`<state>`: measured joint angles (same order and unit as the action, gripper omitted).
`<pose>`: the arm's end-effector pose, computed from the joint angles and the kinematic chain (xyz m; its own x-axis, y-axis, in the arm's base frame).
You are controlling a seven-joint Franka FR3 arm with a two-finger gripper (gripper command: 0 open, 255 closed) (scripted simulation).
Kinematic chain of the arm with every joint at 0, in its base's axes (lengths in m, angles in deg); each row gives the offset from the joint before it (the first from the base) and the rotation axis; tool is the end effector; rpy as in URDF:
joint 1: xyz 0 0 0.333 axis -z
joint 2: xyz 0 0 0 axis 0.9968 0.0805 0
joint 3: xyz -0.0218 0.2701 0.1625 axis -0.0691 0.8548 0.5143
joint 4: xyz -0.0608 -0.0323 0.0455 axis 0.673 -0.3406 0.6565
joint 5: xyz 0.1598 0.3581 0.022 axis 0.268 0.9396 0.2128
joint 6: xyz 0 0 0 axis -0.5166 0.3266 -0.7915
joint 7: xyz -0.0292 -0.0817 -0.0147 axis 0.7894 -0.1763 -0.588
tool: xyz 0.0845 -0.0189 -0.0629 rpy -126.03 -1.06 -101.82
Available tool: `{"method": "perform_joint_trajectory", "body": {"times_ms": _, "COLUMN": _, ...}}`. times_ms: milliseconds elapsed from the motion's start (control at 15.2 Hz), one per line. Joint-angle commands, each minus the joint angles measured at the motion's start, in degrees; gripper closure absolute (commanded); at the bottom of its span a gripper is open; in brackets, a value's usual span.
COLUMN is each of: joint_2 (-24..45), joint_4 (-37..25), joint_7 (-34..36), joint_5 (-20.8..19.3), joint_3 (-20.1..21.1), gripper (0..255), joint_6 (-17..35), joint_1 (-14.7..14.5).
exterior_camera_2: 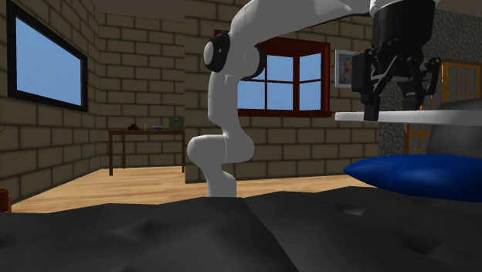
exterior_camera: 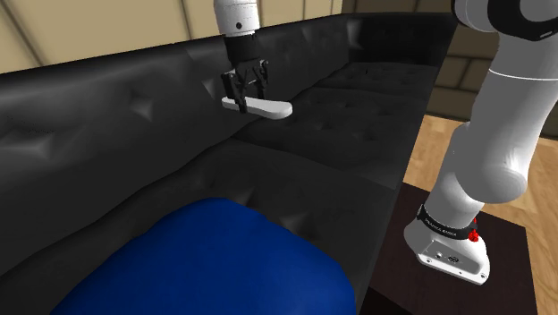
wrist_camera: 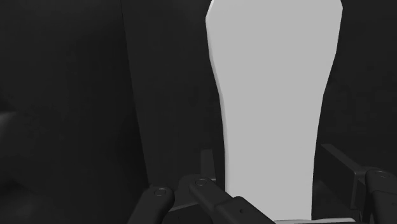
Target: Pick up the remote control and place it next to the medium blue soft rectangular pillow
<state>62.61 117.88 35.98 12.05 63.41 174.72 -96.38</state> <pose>0.5188 0.2321 0.5790 0.9951 0.0284 -0.0947 0.0305 -0.9993 0.0211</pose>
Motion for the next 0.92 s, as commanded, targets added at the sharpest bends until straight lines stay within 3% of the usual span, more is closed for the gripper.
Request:
{"method": "perform_joint_trajectory", "body": {"times_ms": 0, "joint_2": 1.9, "joint_4": -2.7, "joint_7": 2.8, "joint_5": -0.3, "joint_3": 1.2, "gripper": 255, "joint_6": -0.7, "joint_1": -1.5}}
{"method": "perform_joint_trajectory", "body": {"times_ms": 132, "joint_2": 4.2, "joint_4": -5.6, "joint_7": 5.7, "joint_5": -0.8, "joint_3": 2.5, "gripper": 255, "joint_6": -1.4, "joint_1": -3.1}}
{"method": "perform_joint_trajectory", "body": {"times_ms": 858, "joint_2": 3.3, "joint_4": 4.1, "joint_7": 5.4, "joint_5": -0.5, "joint_3": 2.3, "gripper": 255, "joint_6": 7.4, "joint_1": -2.9}}
